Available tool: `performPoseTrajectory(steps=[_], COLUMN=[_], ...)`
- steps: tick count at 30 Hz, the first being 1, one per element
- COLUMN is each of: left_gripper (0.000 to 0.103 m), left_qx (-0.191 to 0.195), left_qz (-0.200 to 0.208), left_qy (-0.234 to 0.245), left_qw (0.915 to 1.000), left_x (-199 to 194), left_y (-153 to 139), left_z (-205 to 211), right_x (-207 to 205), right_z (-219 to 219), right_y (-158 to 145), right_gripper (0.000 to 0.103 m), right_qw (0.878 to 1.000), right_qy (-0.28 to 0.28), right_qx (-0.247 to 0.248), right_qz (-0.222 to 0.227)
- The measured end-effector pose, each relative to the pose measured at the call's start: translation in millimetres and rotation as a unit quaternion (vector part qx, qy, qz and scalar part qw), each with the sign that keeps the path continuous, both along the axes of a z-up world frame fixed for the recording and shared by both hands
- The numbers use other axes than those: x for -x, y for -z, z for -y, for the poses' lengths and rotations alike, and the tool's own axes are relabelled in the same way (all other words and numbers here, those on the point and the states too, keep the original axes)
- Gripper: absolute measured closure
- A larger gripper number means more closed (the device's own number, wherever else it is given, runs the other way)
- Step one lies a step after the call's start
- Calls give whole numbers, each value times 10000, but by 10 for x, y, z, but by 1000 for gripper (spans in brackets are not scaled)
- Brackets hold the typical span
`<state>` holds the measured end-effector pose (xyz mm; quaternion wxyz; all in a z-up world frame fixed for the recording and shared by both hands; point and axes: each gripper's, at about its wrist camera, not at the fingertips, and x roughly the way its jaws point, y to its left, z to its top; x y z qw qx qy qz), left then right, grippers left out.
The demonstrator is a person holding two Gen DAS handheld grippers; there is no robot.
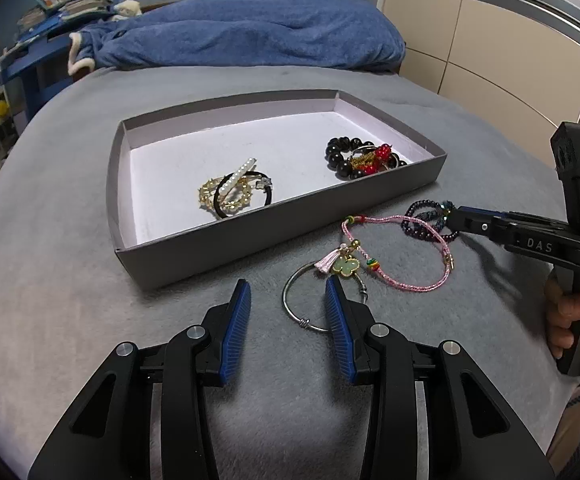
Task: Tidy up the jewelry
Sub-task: 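Grasp the silver bangle with the left gripper while the right grasps the crystal bead bracelet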
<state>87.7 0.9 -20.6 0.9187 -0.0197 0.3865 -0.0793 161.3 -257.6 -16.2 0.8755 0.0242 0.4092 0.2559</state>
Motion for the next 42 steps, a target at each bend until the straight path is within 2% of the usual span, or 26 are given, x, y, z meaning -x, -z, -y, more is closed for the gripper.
performPoseTrajectory(steps=[4,9,14,15,17,18,22,25,27,30,34,37,40,42], left_gripper=[63,63,63,62,50,48,48,48,48,48,48,48,48,48], left_qx=[9,50,27,12,-39,-89,-206,-221,-170,-188,-196,-219,-303,-464], left_qz=[17,127,105,90,61,43,-62,-8,90,-45,92,28,-102,-160], left_qy=[9,60,136,147,168,188,236,290,321,344,422,456,521,526], left_qw=[10000,9999,9998,9999,9998,9998,9995,9993,9993,9992,9989,9987,9981,9974], left_x=[6,31,30,29,21,15,-11,8,37,-5,40,19,-15,-31], left_y=[-4,-31,-27,-23,-13,-8,27,14,-12,23,-18,-1,39,62], left_z=[3,14,44,48,63,84,126,132,122,130,152,170,210,253], right_x=[49,79,62,55,41,34,13,21,25,1,0,-30,-39,-45], right_z=[62,299,504,494,444,424,357,341,320,298,301,265,269,289], right_y=[-49,-126,-95,-89,-76,-70,-36,-22,-26,-13,-12,-3,8,16], right_gripper=[89,89,89,89,89,89,88,83,76,73,70,64,65,81], right_qw=[9998,9966,9920,9924,9935,9940,9952,9958,9963,9966,9969,9974,9974,9971], right_qy=[63,640,1102,1089,1039,1019,952,898,844,816,774,710,699,714], right_qx=[-160,-430,-590,-558,-448,-401,-236,-186,-164,-108,-141,-94,-120,-186], right_qz=[138,295,153,128,86,66,-29,-44,-22,-62,-69,-103,-124,-158])
